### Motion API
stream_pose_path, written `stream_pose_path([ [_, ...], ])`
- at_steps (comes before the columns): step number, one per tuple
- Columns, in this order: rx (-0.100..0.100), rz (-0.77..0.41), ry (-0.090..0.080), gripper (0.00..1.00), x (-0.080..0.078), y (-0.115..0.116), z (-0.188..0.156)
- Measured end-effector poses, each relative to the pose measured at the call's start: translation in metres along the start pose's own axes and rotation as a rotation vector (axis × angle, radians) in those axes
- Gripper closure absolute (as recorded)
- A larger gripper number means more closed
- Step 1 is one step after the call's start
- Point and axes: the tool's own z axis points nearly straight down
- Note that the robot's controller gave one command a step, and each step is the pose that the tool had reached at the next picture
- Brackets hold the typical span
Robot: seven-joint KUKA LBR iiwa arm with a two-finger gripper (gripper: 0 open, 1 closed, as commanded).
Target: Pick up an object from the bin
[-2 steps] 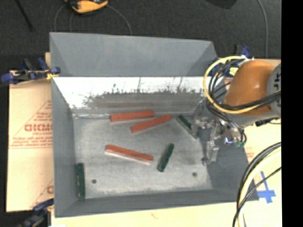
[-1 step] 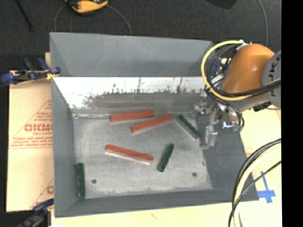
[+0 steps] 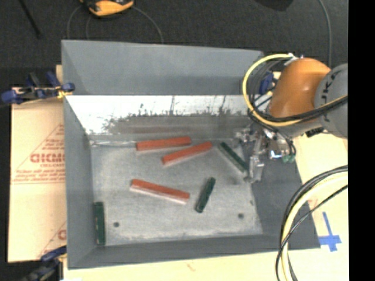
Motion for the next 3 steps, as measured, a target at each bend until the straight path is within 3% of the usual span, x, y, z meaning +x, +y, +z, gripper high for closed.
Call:
stream_pose_path([
  [1, 0.001, 0.16, 0.003, 1.0, -0.011, -0.024, 0.023],
  [2, 0.001, 0.16, 0.003, 1.0, -0.011, -0.024, 0.023],
  [3, 0.003, 0.114, -0.006, 1.0, -0.012, 0.024, -0.17],
])
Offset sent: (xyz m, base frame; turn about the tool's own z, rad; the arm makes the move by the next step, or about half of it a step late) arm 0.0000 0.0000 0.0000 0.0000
